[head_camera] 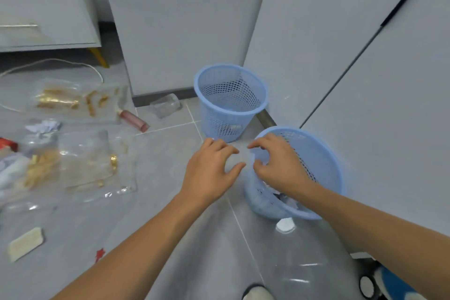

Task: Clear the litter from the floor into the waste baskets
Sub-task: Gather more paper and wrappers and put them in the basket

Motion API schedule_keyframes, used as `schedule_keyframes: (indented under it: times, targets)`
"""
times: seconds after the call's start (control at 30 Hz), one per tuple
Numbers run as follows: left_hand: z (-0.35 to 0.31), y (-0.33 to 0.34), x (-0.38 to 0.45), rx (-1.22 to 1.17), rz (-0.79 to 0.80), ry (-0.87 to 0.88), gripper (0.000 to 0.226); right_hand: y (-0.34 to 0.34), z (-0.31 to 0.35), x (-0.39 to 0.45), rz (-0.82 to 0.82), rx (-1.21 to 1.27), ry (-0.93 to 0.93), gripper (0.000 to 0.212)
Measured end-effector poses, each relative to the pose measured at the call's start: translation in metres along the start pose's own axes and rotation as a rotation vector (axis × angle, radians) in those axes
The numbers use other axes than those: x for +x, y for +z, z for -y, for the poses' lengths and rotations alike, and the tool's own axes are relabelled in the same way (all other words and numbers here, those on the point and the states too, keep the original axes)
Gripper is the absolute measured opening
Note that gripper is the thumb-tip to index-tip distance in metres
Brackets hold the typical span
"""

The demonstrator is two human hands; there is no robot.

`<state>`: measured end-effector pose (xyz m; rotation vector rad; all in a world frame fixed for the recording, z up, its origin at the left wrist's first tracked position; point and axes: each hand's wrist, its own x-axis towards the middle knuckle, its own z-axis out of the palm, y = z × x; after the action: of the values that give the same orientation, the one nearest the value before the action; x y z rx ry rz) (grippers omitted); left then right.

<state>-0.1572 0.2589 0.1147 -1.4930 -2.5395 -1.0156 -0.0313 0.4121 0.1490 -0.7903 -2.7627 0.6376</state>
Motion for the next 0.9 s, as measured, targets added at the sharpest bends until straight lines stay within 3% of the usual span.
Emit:
schedule_keyframes:
  times: [0.2, 0.53, 0.77, 0.9]
  targets:
    - [0.103, -0.074, -0.046, 0.1, -0.111, -0.2, 0.04, 0.069, 0.118, 0.053, 0.128, 0.03, -0.298, 0.033]
    - [0.262, -0.172, -0.224, 0.243, -0.219, -0.775, 0.032, 0.223, 0.347, 0.068, 0.574, -0.137, -0.938, 0.039]
    - [0.338, -0.171, -0.32, 0.344, -0.233, -1.067, 0.051, 0.36, 0.378, 0.024, 0.76, -0.291, -0.898, 0.057]
    - [0.374, -0.166, -0.333, 0.333, -0.087, -1.188, 0.069, 0.401, 0.352, 0.014, 0.726, -0.401, -0.895, 0.067]
